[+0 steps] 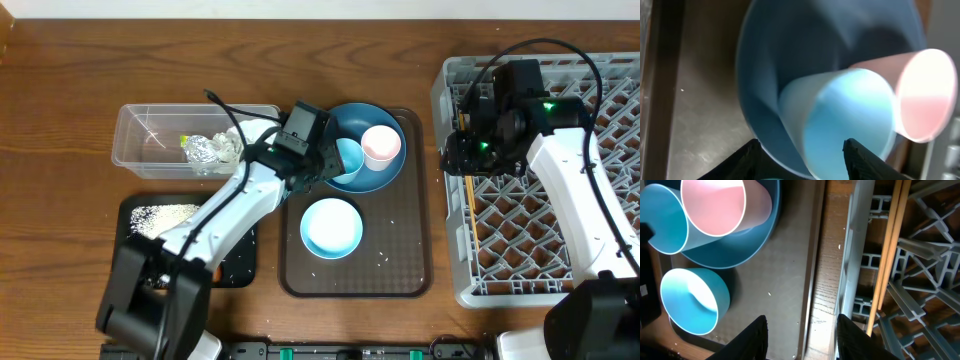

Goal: Sort waste into correct bins and load items into the dishwasher rack
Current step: 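Reach the left gripper to the light-blue cup and grasp it, then lift the cup and tilt it toward the right gripper, then grasp the cup with the right gripper and open the left gripper, then carry the cup into the rack with the right gripper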

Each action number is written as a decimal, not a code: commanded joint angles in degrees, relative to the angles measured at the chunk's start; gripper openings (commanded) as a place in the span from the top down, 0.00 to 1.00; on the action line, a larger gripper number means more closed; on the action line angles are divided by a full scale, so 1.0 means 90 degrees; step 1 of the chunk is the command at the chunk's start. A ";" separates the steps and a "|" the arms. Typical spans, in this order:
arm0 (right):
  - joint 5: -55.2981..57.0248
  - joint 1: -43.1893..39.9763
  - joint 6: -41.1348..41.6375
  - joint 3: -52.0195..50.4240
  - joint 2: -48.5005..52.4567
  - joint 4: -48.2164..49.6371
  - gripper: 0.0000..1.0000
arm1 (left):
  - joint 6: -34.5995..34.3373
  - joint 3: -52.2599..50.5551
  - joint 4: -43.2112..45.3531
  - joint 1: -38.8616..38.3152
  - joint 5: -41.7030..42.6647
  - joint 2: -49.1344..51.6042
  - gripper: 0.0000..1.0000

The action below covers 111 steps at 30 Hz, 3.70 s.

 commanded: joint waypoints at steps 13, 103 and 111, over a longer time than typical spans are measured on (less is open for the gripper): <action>-0.0070 0.0053 -0.0058 0.0102 -0.0044 -0.0032 0.54 | -0.0041 0.0000 0.0080 -0.0007 -0.0418 0.0248 0.87; 0.0425 -0.1406 -0.0425 0.0600 -0.1479 -0.0488 0.76 | 0.1020 0.0058 -0.2030 0.1146 0.0610 -0.2217 0.62; 0.0777 -0.1375 -0.0233 -0.0032 -0.1350 -0.0787 0.77 | 0.1192 -0.0002 -0.2217 0.1146 0.0578 -0.2217 0.62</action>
